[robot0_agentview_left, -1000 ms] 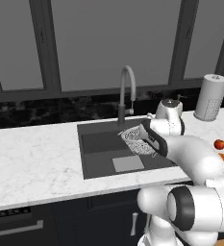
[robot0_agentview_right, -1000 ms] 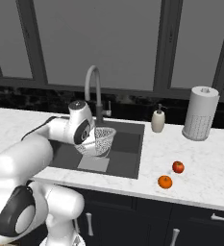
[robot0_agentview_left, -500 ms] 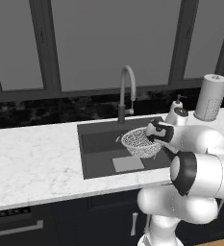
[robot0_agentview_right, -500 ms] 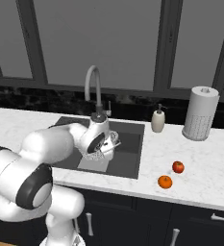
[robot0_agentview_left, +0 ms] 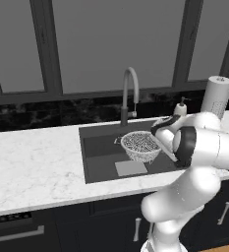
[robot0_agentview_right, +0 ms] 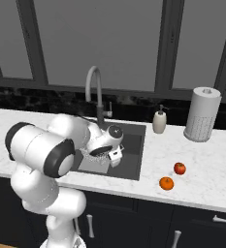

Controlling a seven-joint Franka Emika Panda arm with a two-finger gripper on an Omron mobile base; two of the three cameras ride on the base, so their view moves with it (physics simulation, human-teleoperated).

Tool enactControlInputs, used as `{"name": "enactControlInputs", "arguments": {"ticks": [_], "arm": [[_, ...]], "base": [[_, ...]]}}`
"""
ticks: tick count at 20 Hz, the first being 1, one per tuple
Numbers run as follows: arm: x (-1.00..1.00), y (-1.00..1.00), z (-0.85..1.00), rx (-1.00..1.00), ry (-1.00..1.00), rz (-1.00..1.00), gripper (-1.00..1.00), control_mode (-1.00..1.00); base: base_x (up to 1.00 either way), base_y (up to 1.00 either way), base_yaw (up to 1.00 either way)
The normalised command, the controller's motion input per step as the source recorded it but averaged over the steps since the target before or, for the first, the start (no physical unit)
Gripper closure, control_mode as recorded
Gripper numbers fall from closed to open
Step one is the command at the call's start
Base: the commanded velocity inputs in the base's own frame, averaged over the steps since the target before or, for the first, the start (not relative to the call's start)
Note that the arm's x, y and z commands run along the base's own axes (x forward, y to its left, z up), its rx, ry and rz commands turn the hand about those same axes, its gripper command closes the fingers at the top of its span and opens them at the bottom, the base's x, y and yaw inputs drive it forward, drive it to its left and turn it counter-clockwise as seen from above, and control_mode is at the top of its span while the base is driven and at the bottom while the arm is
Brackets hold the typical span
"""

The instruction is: Put the colander in the sink, put the apple, orange in the colander, and turn on the sink faucet and pour water over the colander.

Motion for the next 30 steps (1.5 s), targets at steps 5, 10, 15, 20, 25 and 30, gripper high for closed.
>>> {"name": "enactControlInputs", "arguments": {"ticks": [5,10,15,20,25,30], "arm": [[0.44,0.0,-0.41,0.01,0.03,0.03,1.0,-1.0],[0.39,0.04,-0.52,0.0,0.01,0.01,1.0,-1.0],[0.28,0.13,-0.53,0.0,0.0,0.04,1.0,-1.0],[0.27,0.15,-0.53,0.0,-0.01,0.03,1.0,-1.0],[0.14,0.22,-0.41,0.0,-0.06,0.02,1.0,-1.0],[0.0,0.33,-0.05,0.0,-0.16,0.03,1.0,-1.0]], "base": [[0.0,0.0,0.0],[0.0,0.0,0.0],[0.0,0.0,0.0],[0.0,0.0,0.0],[0.0,0.0,0.0],[0.0,0.0,0.0]]}}
